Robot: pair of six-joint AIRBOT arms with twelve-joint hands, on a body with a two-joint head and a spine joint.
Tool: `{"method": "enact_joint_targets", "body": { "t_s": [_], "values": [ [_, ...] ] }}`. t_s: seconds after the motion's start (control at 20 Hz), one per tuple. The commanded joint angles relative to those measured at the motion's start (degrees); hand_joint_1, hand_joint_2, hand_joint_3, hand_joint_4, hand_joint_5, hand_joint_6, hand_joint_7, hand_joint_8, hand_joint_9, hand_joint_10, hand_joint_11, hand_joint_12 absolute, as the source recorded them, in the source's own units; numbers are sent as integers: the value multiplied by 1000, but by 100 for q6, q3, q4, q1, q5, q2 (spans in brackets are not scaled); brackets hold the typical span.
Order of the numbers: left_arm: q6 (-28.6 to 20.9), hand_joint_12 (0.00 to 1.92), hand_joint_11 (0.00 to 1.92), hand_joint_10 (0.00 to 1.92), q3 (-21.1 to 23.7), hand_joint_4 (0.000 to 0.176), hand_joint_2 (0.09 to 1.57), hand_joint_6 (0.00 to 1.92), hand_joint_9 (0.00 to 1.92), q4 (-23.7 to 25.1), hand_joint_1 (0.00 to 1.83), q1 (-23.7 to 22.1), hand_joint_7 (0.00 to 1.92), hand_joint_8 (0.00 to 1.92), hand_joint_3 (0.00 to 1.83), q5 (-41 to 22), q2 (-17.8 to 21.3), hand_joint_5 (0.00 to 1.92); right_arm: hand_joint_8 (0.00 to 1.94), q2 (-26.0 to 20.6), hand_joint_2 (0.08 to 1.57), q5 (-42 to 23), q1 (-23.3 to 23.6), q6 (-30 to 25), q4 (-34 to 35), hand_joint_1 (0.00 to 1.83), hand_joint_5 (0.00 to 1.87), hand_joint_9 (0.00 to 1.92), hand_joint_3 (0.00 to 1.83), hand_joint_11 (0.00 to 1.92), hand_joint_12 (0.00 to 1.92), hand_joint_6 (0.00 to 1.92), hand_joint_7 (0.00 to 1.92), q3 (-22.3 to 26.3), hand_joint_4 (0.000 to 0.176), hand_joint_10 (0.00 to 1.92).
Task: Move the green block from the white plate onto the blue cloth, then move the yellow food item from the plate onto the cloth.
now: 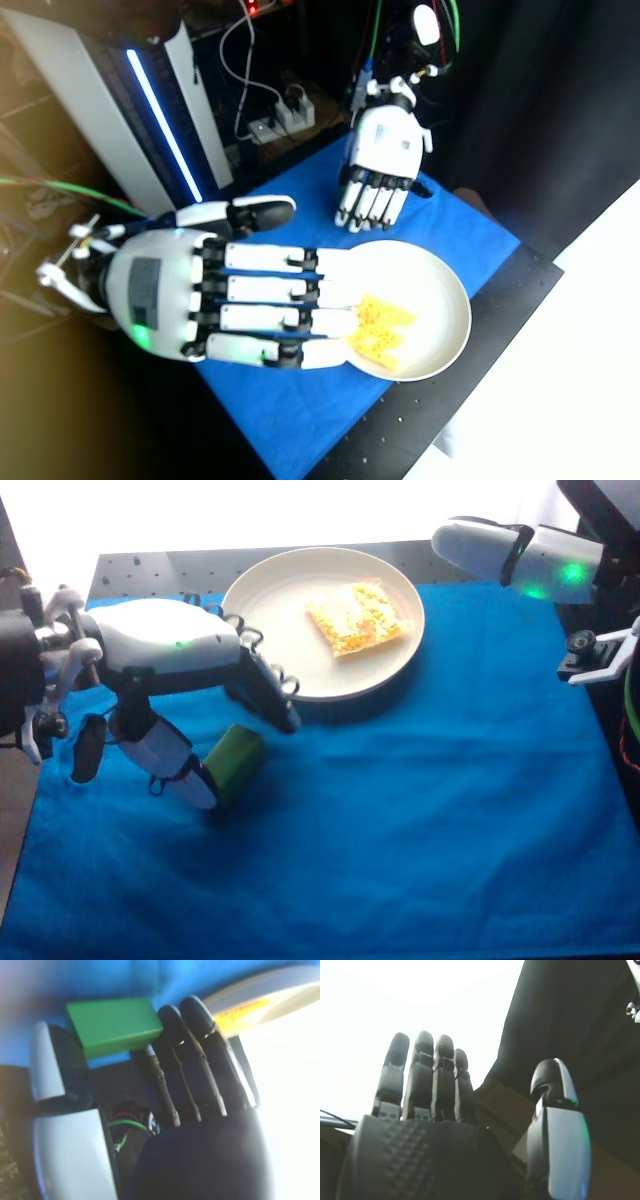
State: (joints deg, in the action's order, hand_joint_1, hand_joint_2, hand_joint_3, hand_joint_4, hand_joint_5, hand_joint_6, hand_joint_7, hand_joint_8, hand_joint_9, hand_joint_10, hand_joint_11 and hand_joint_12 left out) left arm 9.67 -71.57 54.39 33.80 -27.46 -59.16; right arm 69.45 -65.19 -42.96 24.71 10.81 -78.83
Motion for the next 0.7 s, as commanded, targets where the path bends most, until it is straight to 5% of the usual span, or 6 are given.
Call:
{"method": "enact_joint_targets", "body": {
  "t_s": [0.0,0.15,0.3,0.4,0.55,0.65],
  "values": [
    [-34,1166,239,36,-31,10,749,0,683,-304,1096,-68,619,0,0,-502,26,629,0,1,1032,-667,39,-31,24,563,305,363,2,0,659,0,419,-7,0,1],
    [-34,1219,198,30,-44,90,724,0,700,-442,1000,-71,629,5,0,-627,76,589,0,-4,1043,-666,31,-31,24,554,290,299,0,0,632,1,371,-10,0,0],
    [-35,1331,214,18,-42,22,753,0,698,-537,968,-125,604,4,6,-800,141,532,2,-2,984,-661,33,-31,16,574,289,288,0,0,579,3,349,-52,1,1],
    [30,1280,293,13,-43,16,811,0,698,-590,941,-246,579,0,4,-870,176,482,3,-2,955,-617,33,-31,-16,624,300,256,0,0,595,2,318,-142,6,1],
    [688,1643,114,4,-38,77,899,0,636,-1202,801,-327,484,0,7,-923,269,412,1,143,885,-18,228,-31,-358,528,290,187,0,0,662,0,205,-367,69,0],
    [1022,1628,122,3,-68,71,909,0,633,-1642,796,-301,468,0,4,-936,314,395,4,327,886,363,456,-31,-690,528,271,191,1,6,679,0,208,-638,67,2]
  ]
}}
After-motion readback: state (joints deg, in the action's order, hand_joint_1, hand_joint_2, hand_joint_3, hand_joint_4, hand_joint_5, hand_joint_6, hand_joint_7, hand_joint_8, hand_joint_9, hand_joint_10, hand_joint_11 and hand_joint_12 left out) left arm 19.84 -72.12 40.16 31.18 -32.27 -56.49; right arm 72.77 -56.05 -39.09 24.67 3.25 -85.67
